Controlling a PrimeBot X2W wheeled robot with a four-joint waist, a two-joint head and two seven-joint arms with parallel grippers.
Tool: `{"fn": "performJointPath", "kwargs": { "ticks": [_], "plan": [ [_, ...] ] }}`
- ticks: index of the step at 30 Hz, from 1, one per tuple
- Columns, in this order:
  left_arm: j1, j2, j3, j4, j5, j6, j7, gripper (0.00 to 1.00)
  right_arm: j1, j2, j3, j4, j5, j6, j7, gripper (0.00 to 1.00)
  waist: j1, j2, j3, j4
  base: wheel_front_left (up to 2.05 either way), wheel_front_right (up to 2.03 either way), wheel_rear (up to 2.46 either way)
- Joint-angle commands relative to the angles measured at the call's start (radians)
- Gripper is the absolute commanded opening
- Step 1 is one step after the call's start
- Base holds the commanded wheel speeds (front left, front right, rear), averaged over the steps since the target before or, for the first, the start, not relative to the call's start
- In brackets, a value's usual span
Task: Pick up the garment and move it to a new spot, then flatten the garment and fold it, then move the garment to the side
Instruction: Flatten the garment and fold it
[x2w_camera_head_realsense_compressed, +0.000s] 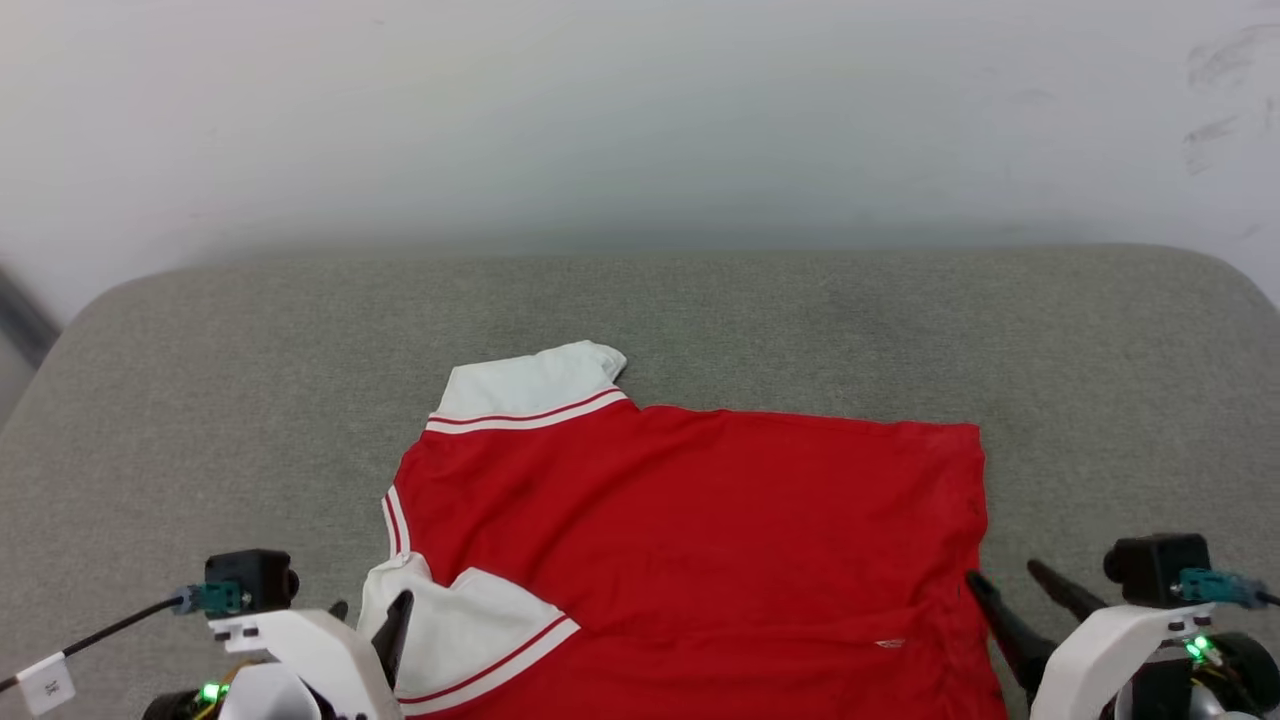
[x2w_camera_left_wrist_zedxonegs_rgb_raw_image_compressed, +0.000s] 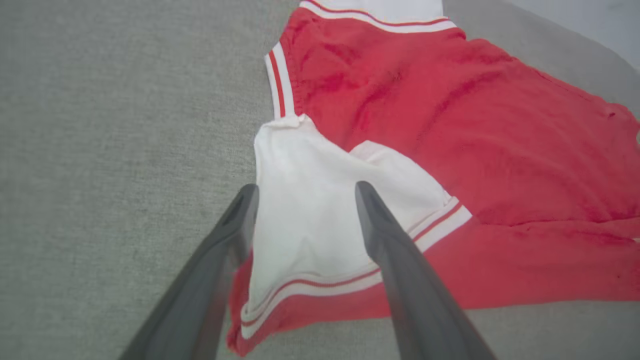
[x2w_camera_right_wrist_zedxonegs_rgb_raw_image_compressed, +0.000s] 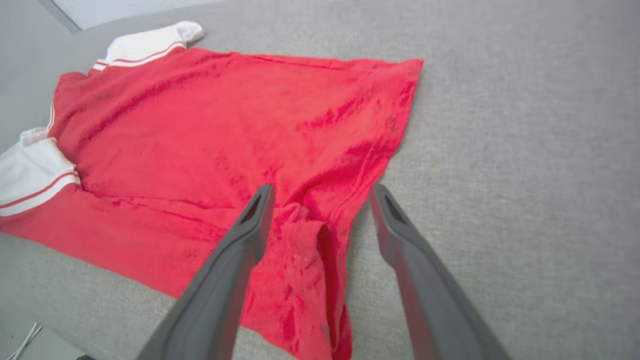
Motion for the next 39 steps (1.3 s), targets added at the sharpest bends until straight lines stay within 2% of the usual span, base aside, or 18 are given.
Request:
{"fn": "performJointPath", "kwargs": {
  "ticks": [1, 4, 9, 13, 17, 23, 26, 29, 32, 35, 39],
  "plan": [
    [-0.024, -0.007, 0.007, -0.001, 0.009, 0.0, -0.025, 1.0, -0.009, 0.008, -0.01, -0.011, -0.016, 0.0, -0.044, 1.0, 0.0, 0.0, -0.005, -0.011, 0.0, 0.0, 0.0],
    [-0.06, -0.012, 0.02, -0.005, 0.034, 0.008, -0.089, 1.0, -0.022, 0.017, -0.032, -0.037, -0.058, 0.0, -0.144, 1.0, 0.0, 0.0, -0.005, -0.034, 0.0, 0.0, 0.0],
    [-0.147, -0.005, 0.035, 0.016, 0.064, 0.001, -0.148, 1.0, -0.05, 0.044, -0.062, -0.09, -0.11, 0.0, -0.209, 1.0, 0.0, 0.0, 0.032, -0.078, 0.0, 0.0, 0.0],
    [-0.269, 0.005, 0.034, 0.029, 0.076, -0.004, -0.13, 1.0, -0.093, 0.072, -0.082, -0.161, -0.146, 0.0, -0.217, 1.0, 0.0, 0.0, 0.133, -0.112, 0.0, 0.0, 0.0],
    [-0.432, 0.021, 0.021, 0.057, 0.095, -0.028, -0.09, 1.0, -0.149, 0.096, -0.093, -0.227, -0.167, 0.0, -0.234, 1.0, 0.0, 0.0, 0.255, -0.14, 0.0, 0.0, 0.0],
    [-0.678, 0.064, -0.015, 0.157, 0.081, -0.111, 0.053, 1.0, -0.217, 0.121, -0.095, -0.268, -0.18, 0.0, -0.266, 1.0, 0.0, 0.0, 0.368, -0.178, 0.0, 0.0, 0.0],
    [-0.78, 0.088, -0.045, 0.226, 0.062, -0.169, 0.172, 1.0, -0.235, 0.128, -0.086, -0.26, -0.178, 0.0, -0.274, 1.0, 0.0, 0.0, 0.395, -0.199, 0.0, 0.0, 0.0],
    [-0.848, 0.116, -0.074, 0.283, 0.03, -0.205, 0.31, 1.0, -0.249, 0.135, -0.074, -0.249, -0.171, 0.0, -0.279, 1.0, 0.0, 0.0, 0.416, -0.219, 0.0, 0.0, 0.0],
    [-0.901, 0.151, -0.097, 0.324, 0.014, -0.22, 0.423, 1.0, -0.258, 0.139, -0.063, -0.24, -0.162, 0.0, -0.284, 1.0, 0.0, 0.0, 0.443, -0.239, 0.0, 0.0, 0.0],
    [-0.931, 0.179, -0.12, 0.363, 0.026, -0.224, 0.488, 1.0, -0.265, 0.141, -0.055, -0.232, -0.151, 0.0, -0.293, 1.0, 0.0, 0.0, 0.473, -0.256, 0.0, 0.0, 0.0],
    [-0.939, 0.182, -0.117, 0.435, 0.006, -0.2, 0.551, 1.0, -0.281, 0.138, -0.041, -0.222, -0.137, 0.0, -0.302, 1.0, 0.0, 0.0, 0.509, -0.276, 0.0, 0.0, 0.0]
  ]
}}
